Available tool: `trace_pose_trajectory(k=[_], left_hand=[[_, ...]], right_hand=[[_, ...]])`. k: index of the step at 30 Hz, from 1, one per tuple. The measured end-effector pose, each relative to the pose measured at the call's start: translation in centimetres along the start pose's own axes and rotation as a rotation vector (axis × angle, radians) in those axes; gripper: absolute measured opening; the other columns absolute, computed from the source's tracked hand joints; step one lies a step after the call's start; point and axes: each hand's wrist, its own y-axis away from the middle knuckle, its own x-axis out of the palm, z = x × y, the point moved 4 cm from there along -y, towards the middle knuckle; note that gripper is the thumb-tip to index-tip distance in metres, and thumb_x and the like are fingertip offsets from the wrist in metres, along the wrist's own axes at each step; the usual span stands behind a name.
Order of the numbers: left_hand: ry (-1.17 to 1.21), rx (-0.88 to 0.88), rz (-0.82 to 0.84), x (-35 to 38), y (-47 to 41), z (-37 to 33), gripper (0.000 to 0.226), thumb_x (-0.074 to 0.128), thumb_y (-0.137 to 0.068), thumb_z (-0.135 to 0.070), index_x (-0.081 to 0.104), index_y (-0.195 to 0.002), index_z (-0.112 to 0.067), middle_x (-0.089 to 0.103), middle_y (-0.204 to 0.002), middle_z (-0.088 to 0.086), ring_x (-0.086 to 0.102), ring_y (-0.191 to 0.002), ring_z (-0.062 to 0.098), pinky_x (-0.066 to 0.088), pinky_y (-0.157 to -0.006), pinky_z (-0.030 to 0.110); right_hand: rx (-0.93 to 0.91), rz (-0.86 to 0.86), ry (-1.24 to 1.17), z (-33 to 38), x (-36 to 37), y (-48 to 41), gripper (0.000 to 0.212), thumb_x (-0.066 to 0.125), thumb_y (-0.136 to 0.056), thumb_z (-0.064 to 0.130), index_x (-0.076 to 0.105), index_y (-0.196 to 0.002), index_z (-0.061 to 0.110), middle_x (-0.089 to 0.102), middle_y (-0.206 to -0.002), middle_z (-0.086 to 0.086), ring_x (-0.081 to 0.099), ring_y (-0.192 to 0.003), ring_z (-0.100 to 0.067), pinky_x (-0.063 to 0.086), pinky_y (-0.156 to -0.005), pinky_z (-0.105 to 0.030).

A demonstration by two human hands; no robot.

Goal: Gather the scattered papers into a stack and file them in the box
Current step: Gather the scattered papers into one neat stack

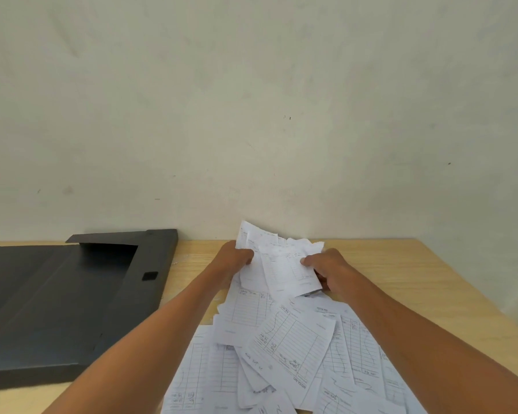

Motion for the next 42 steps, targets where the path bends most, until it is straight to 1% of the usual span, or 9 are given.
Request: trace_pose_trajectory(k=[3, 12, 15, 19, 25, 30, 34, 39, 42], left_hand=[[0.043, 0.014, 0.055, -0.1, -0.4, 0.2, 0.026, 0.065, -0.095, -0.010, 0.065, -0.121, -0.010, 0.073, -0.120, 0.013, 0.072, -0.099, 0.030, 0.059, -0.076, 0.037], [0.216, 0.082, 0.086, -1.8, -0.1, 0.7, 0.038, 0.069, -0.089, -0.004, 0.063, -0.125, -0.016, 0.075, -0.119, 0.008, 0.072, -0.109, 0.033, 0.056, -0.098, 0.055], [0.299, 0.160, 0.027, -2.4, 1.3, -0.7, 0.043, 0.069, -0.093, -0.006, 0.058, -0.133, -0.016, 0.071, -0.127, 0.007, 0.070, -0.113, 0.031, 0.056, -0.098, 0.056], [0.327, 0.355, -0.088, -3.6, 3.6, -4.4, 0.042, 0.070, -0.095, -0.012, 0.057, -0.134, -0.018, 0.070, -0.128, 0.002, 0.069, -0.113, 0.024, 0.056, -0.098, 0.052], [0.325, 0.517, -0.121, -4.5, 7.9, -9.4, 0.040, 0.066, -0.096, -0.017, 0.056, -0.134, -0.020, 0.070, -0.128, -0.001, 0.069, -0.115, 0.023, 0.056, -0.097, 0.049], [0.224, 0.470, -0.020, -3.2, 11.3, -9.5, 0.041, 0.061, -0.098, -0.025, 0.052, -0.138, -0.023, 0.069, -0.130, -0.001, 0.068, -0.116, 0.024, 0.056, -0.098, 0.049], [0.250, 0.323, 0.006, -2.7, 13.5, -7.9, 0.033, 0.046, -0.102, -0.031, 0.057, -0.132, -0.022, 0.071, -0.126, 0.003, 0.069, -0.111, 0.026, 0.056, -0.094, 0.044], [0.292, 0.209, 0.149, -2.2, 15.1, -4.9, 0.069, 0.041, -0.091, -0.078, 0.071, -0.124, -0.026, 0.077, -0.119, 0.001, 0.074, -0.108, 0.024, 0.057, -0.094, 0.045], [0.145, 0.208, 0.189, -2.1, 15.6, -3.1, 0.040, 0.075, -0.091, -0.033, 0.068, -0.126, -0.015, 0.076, -0.122, 0.007, 0.074, -0.106, 0.024, 0.060, -0.090, 0.040]], right_hand=[[-0.049, -0.002, 0.056, 0.3, 1.4, -0.2, 0.030, 0.068, -0.088, 0.003, 0.060, -0.117, 0.001, 0.071, -0.099, -0.018, 0.071, -0.084, -0.036, 0.061, -0.067, -0.055], [-0.040, 0.068, -0.211, 0.2, 0.5, 0.8, 0.025, 0.068, -0.090, 0.008, 0.066, -0.115, 0.007, 0.074, -0.106, -0.018, 0.072, -0.094, -0.040, 0.059, -0.063, -0.053], [-0.142, 0.081, -0.346, 1.2, 0.1, 1.9, 0.023, 0.064, -0.093, 0.011, 0.067, -0.116, 0.015, 0.074, -0.114, -0.012, 0.070, -0.101, -0.035, 0.056, -0.087, -0.057], [-0.381, 0.039, -0.342, 4.7, -1.2, 4.6, 0.023, 0.061, -0.096, 0.013, 0.065, -0.117, 0.020, 0.072, -0.117, -0.004, 0.069, -0.104, -0.025, 0.056, -0.093, -0.050], [-0.622, 0.058, -0.196, 10.1, -2.8, 9.9, 0.026, 0.055, -0.099, 0.013, 0.062, -0.124, 0.018, 0.070, -0.110, 0.004, 0.067, -0.098, -0.013, 0.054, -0.074, -0.029], [-0.573, 0.137, -0.111, 9.6, -2.4, 12.4, 0.026, 0.057, -0.098, 0.012, 0.062, -0.123, 0.016, 0.069, -0.120, -0.001, 0.068, -0.106, -0.021, 0.056, -0.088, -0.038], [-0.447, 0.232, -0.088, 7.4, -1.8, 13.7, 0.030, 0.057, -0.098, 0.014, 0.060, -0.128, 0.014, 0.071, -0.122, -0.004, 0.069, -0.106, -0.025, 0.057, -0.083, -0.041], [-0.327, 0.282, -0.093, 4.2, -0.6, 15.2, 0.029, 0.055, -0.098, 0.011, 0.059, -0.127, 0.011, 0.071, -0.119, -0.009, 0.068, -0.103, -0.028, 0.057, -0.085, -0.043], [-0.327, 0.279, -0.062, 2.8, -0.2, 16.0, 0.026, 0.054, -0.098, 0.015, 0.061, -0.123, 0.016, 0.072, -0.113, -0.007, 0.068, -0.098, -0.026, 0.052, -0.082, -0.038]])
